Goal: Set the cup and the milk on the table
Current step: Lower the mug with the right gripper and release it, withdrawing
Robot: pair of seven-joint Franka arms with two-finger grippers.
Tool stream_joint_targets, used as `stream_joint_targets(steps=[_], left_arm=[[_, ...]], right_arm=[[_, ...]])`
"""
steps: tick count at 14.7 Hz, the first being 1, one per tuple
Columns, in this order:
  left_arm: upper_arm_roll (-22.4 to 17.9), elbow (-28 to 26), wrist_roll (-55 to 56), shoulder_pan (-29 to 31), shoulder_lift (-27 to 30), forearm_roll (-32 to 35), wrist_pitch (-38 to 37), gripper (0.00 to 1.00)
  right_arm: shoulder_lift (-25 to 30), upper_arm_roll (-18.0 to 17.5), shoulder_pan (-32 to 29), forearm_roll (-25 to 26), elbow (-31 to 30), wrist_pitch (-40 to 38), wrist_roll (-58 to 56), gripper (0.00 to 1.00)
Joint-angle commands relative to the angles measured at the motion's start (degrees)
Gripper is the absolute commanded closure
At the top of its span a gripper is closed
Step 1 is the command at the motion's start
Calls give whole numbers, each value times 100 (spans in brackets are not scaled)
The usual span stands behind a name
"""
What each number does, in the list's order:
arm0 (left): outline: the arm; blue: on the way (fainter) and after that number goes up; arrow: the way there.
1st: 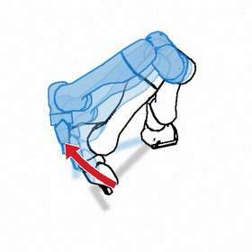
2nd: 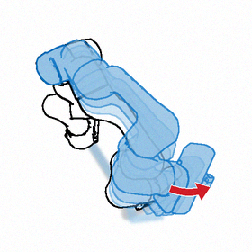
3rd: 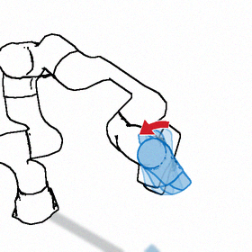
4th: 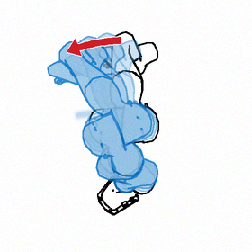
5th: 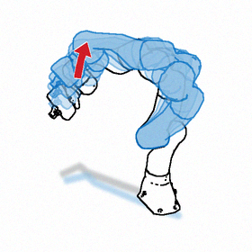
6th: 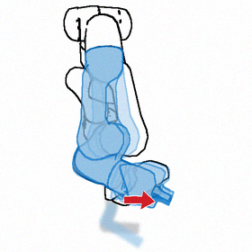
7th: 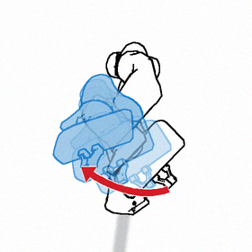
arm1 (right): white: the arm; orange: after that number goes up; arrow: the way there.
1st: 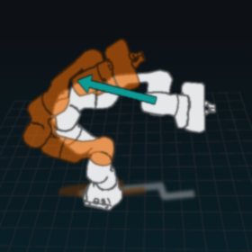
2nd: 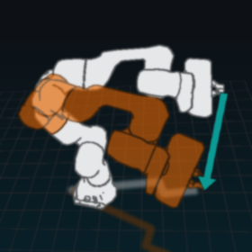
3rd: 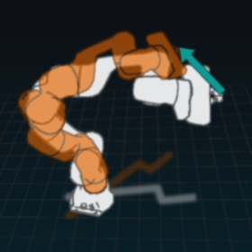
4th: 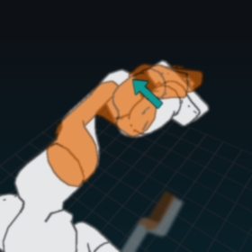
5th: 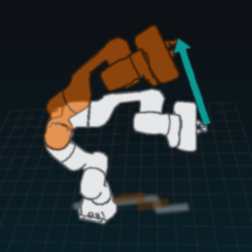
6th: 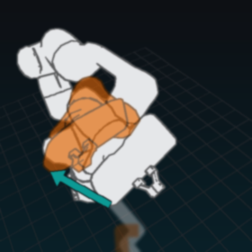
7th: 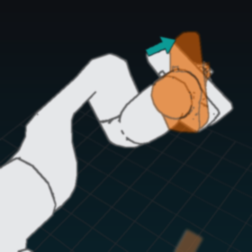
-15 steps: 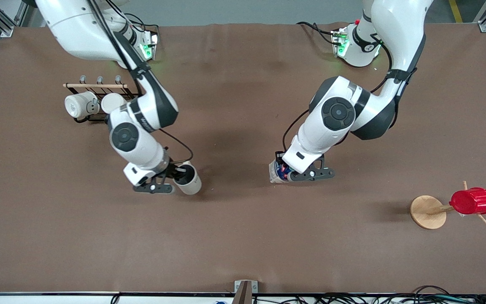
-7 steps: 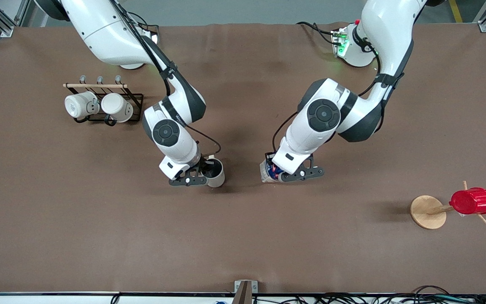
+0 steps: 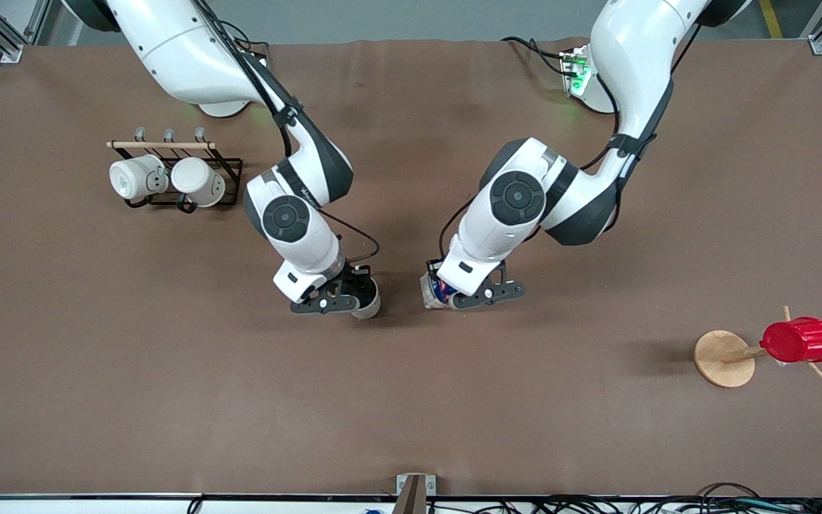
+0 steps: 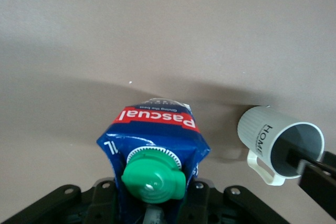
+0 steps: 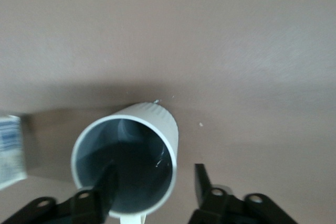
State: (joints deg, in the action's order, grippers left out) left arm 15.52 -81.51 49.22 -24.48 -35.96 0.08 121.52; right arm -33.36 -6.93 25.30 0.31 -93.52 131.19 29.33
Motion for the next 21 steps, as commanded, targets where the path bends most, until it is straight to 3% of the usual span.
stream_joint_targets(steps=[1, 7, 11, 17, 21], left_arm=[[-163, 565, 158, -241, -183, 36, -181, 100], [-1041, 1013, 412, -1277, -587, 19, -85, 100], [-1139, 1014, 536, -1445, -623, 10, 21, 100], [-1113, 1014, 545, -1490, -719, 1, 416, 100], [-1131, 996, 519, -1542, -834, 1, 522, 95]], right_arm=[[829, 25, -322, 57, -105, -471, 3, 0], [1911, 25, -1736, 56, -114, -982, -750, 0], [2579, 16, -2704, 39, -149, -2060, -1428, 0], [3923, 25, -3048, 39, -790, -3310, -2307, 0], [3899, 25, -3039, 39, -729, -3478, -2607, 0]])
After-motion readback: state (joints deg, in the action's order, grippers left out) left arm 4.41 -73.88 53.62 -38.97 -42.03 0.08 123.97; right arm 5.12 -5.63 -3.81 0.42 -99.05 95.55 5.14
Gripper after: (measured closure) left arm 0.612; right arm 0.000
